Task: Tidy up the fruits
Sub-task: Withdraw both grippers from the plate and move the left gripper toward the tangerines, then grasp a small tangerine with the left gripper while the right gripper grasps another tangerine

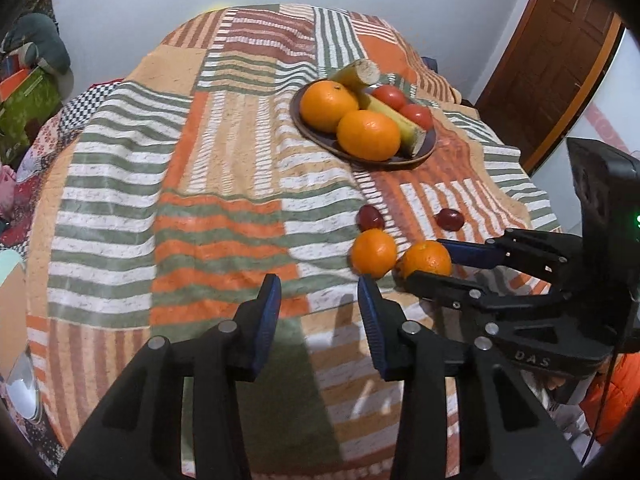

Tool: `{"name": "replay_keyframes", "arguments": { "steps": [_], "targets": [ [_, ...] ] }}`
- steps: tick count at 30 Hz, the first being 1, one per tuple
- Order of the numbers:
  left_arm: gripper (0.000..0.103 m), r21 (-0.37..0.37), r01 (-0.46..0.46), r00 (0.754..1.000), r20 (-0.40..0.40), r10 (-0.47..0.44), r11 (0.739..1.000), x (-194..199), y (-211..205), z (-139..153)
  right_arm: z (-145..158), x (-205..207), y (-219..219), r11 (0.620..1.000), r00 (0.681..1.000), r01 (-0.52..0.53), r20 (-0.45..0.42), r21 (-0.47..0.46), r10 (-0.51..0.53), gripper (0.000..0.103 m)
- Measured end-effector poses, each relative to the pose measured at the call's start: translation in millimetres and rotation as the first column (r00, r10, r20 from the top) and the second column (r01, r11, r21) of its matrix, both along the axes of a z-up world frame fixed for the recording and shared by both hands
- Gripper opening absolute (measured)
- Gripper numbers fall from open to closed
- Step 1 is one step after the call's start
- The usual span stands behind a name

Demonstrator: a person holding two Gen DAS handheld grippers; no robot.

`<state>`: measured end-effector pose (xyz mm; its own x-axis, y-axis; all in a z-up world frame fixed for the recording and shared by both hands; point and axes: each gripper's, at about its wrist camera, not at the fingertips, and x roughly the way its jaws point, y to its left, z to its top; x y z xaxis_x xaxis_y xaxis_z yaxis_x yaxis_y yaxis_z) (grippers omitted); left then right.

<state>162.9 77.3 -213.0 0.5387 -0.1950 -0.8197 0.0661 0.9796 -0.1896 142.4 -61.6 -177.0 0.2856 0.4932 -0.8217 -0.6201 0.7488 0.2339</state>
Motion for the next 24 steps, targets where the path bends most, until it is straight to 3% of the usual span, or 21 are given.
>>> {"name": "replay_keyframes", "arguments": {
  "steps": [9, 12, 24],
  "targets": [
    [0.040, -0.031, 0.057, 0.997, -0.057, -0.058, 0.998, 34.4, -36.0, -22.7, 24.6, 9.7, -45.2, 0.996, 0.993, 0.087, 0.085, -0.005, -0.087, 0.035],
    [0.033, -0.014, 0.060, 0.996, -0.058, -0.061, 0.998, 38.9, -41.9, -26.0, 26.5, 12.6, -57.6, 0.994, 0.991, 0.104, 0.091, -0.011, -0.103, 0.035],
    [0.033, -0.001, 0.066, 0.997, 0.042, -0.066, 0.998, 47.9, -39.1, 19.3, 45.8, 37.8, -71.5, 0.989, 0.978, 0.143, 0.148, 0.030, -0.146, 0.035]
  ]
}}
